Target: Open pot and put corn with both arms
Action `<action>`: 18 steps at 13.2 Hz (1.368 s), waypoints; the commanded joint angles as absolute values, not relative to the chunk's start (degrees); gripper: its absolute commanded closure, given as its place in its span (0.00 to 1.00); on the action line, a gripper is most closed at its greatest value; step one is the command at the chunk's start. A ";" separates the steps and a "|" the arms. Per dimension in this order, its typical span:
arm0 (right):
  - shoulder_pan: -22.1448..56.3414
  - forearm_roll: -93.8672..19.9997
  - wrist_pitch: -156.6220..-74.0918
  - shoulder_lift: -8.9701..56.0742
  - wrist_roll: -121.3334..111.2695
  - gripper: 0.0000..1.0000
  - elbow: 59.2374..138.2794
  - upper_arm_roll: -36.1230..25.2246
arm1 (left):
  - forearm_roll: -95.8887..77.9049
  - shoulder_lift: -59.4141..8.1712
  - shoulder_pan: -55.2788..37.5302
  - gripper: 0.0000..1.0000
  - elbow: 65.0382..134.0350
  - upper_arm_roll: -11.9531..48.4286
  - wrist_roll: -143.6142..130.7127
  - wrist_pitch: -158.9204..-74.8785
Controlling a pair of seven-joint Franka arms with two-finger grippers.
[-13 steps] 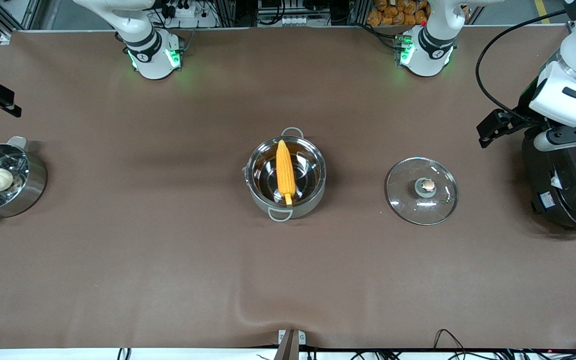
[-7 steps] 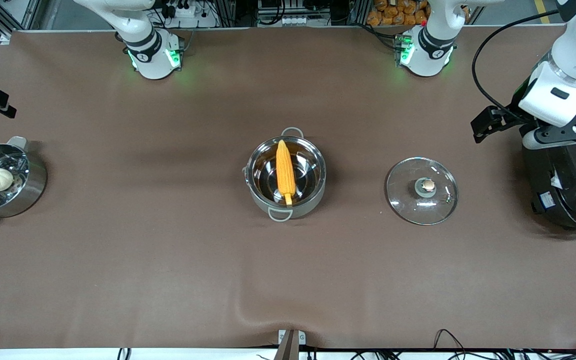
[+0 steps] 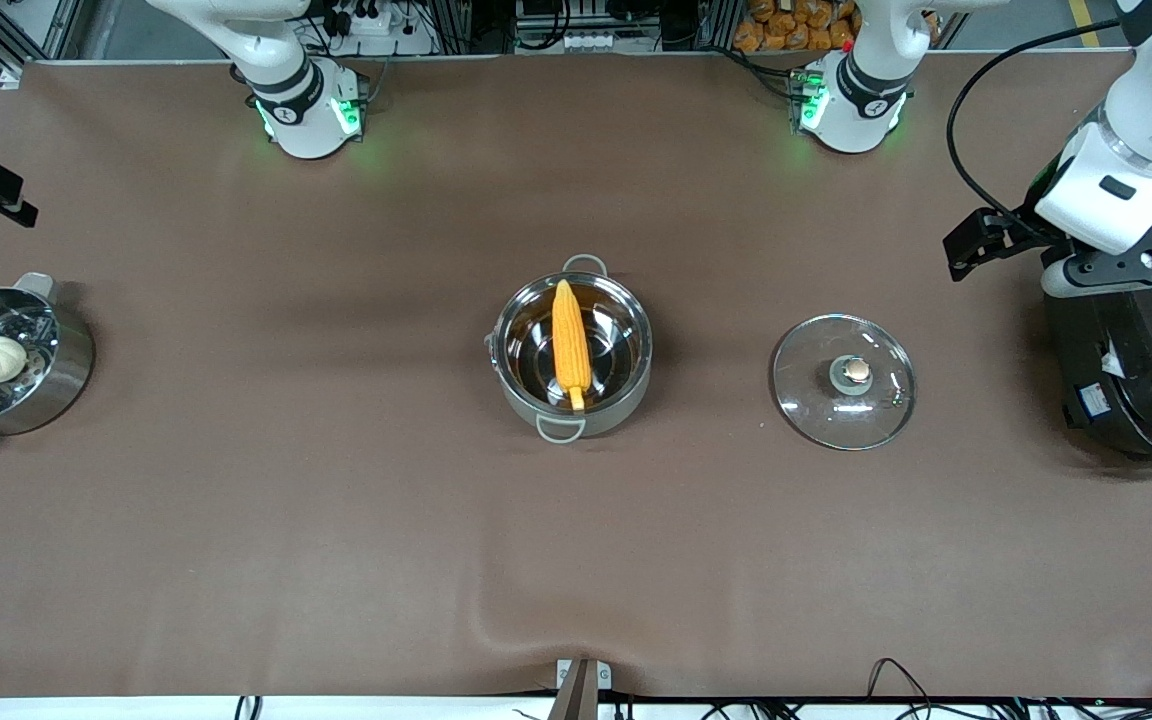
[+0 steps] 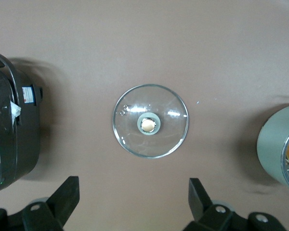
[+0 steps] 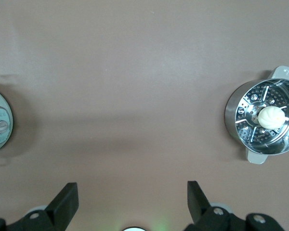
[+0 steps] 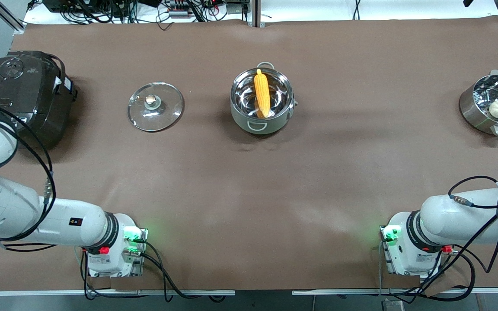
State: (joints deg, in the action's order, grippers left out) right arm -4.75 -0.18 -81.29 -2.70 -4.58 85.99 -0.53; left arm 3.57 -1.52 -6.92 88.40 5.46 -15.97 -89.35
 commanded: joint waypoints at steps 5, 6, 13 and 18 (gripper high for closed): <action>-4.48 -0.08 -80.16 -3.95 -4.57 0.00 85.87 -0.44 | 2.99 0.61 -7.21 0.00 87.98 1.06 -8.53 -86.31; -4.48 -0.17 -80.24 -3.96 -4.57 0.00 86.04 -0.44 | 2.90 1.40 -7.21 0.00 88.24 1.05 -8.53 -86.31; -3.96 0.17 -81.12 -3.43 -8.17 0.00 85.96 -0.62 | 1.93 2.90 -9.75 0.00 87.98 -2.81 -5.65 -85.52; -3.87 0.61 -81.21 -2.46 -8.35 0.00 85.52 -0.62 | 0.79 2.55 -9.84 0.00 87.80 -3.78 -3.34 -85.52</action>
